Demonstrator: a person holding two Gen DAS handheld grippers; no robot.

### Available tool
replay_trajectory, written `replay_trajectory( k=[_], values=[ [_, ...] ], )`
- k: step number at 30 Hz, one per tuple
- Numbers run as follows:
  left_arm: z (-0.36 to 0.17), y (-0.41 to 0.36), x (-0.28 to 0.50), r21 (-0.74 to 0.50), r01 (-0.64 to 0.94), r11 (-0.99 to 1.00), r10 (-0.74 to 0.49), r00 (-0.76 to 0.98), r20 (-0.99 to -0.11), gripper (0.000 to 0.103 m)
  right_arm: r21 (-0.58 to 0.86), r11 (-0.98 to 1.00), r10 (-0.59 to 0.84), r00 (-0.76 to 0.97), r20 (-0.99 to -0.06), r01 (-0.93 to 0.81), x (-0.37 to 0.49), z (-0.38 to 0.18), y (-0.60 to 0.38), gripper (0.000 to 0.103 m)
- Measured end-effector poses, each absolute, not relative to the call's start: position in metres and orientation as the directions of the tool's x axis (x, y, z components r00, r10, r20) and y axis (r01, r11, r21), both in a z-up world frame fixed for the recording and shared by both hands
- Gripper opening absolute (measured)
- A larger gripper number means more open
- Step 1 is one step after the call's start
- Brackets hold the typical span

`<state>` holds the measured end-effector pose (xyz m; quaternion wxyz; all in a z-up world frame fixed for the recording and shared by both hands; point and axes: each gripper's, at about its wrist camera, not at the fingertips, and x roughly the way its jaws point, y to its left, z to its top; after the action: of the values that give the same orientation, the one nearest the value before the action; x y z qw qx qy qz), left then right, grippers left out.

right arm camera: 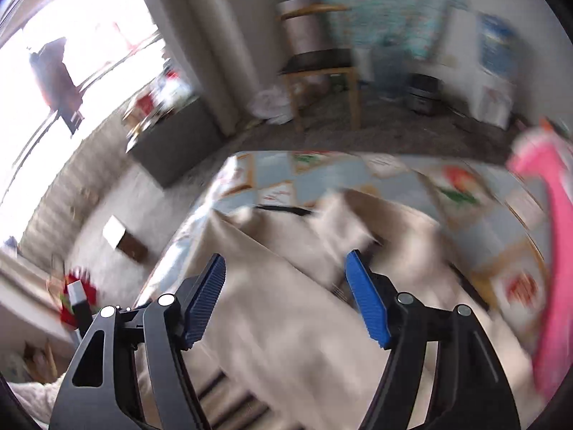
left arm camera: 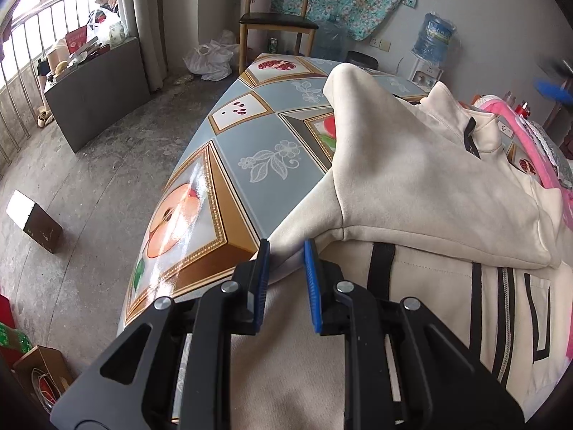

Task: Fold large clothes

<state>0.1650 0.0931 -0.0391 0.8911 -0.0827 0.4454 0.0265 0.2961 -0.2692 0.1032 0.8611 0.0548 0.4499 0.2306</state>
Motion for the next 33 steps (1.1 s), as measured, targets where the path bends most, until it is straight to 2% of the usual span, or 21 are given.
replay_trajectory(
  k=[4, 6, 11, 14, 16, 17, 18, 22, 27, 29, 33],
  values=[
    [-0.040, 0.094, 0.166, -0.135, -0.125, 0.983, -0.032, 0.604, -0.796, 0.019, 0.308, 0.948, 0.308, 0.469, -0.828, -0.078, 0.247, 0.059, -0.370, 0.068],
    [-0.040, 0.094, 0.166, -0.136, -0.127, 0.983, -0.032, 0.605, -0.796, 0.019, 0.352, 0.935, 0.306, 0.418, -0.855, 0.035, 0.225, 0.023, -0.400, 0.068],
    [-0.041, 0.093, 0.166, -0.115, -0.122, 0.986, -0.019, 0.603, -0.798, 0.019, 0.396, 0.912, 0.328, 0.395, -0.858, 0.102, 0.205, -0.020, -0.411, 0.053],
    [-0.041, 0.093, 0.166, -0.110, -0.126, 0.986, -0.013, 0.601, -0.799, 0.020, 0.362, 0.928, 0.299, 0.402, -0.865, 0.088, 0.210, -0.024, -0.403, 0.041],
    [-0.041, 0.092, 0.166, -0.107, -0.127, 0.986, -0.009, 0.601, -0.799, 0.020, 0.322, 0.945, 0.279, 0.380, -0.882, 0.053, 0.217, -0.027, -0.392, 0.023],
    [-0.041, 0.091, 0.166, -0.104, -0.129, 0.986, -0.006, 0.602, -0.799, 0.020, 0.288, 0.957, 0.254, 0.370, -0.894, 0.038, 0.219, -0.029, -0.387, 0.018],
    [-0.041, 0.090, 0.166, -0.102, -0.131, 0.986, -0.002, 0.603, -0.798, 0.020, 0.267, 0.963, 0.242, 0.365, -0.899, 0.021, 0.222, -0.030, -0.383, 0.005],
    [-0.041, 0.089, 0.165, -0.096, -0.138, 0.986, 0.006, 0.602, -0.798, 0.020, 0.277, 0.961, 0.250, 0.423, -0.871, 0.003, 0.229, -0.010, -0.385, 0.004],
    [-0.041, 0.088, 0.165, -0.090, -0.147, 0.985, 0.018, 0.602, -0.798, 0.020, 0.287, 0.955, 0.277, 0.551, -0.787, -0.071, 0.225, 0.032, -0.383, 0.004],
    [-0.041, 0.087, 0.165, -0.083, -0.152, 0.985, 0.026, 0.604, -0.797, 0.020, 0.250, 0.966, 0.243, 0.546, -0.802, -0.064, 0.227, 0.022, -0.384, 0.004],
    [-0.040, 0.085, 0.164, -0.071, -0.154, 0.986, 0.037, 0.604, -0.796, 0.020, 0.154, 0.988, 0.154, 0.391, -0.907, -0.031, 0.236, -0.036, -0.389, 0.004]
  ],
)
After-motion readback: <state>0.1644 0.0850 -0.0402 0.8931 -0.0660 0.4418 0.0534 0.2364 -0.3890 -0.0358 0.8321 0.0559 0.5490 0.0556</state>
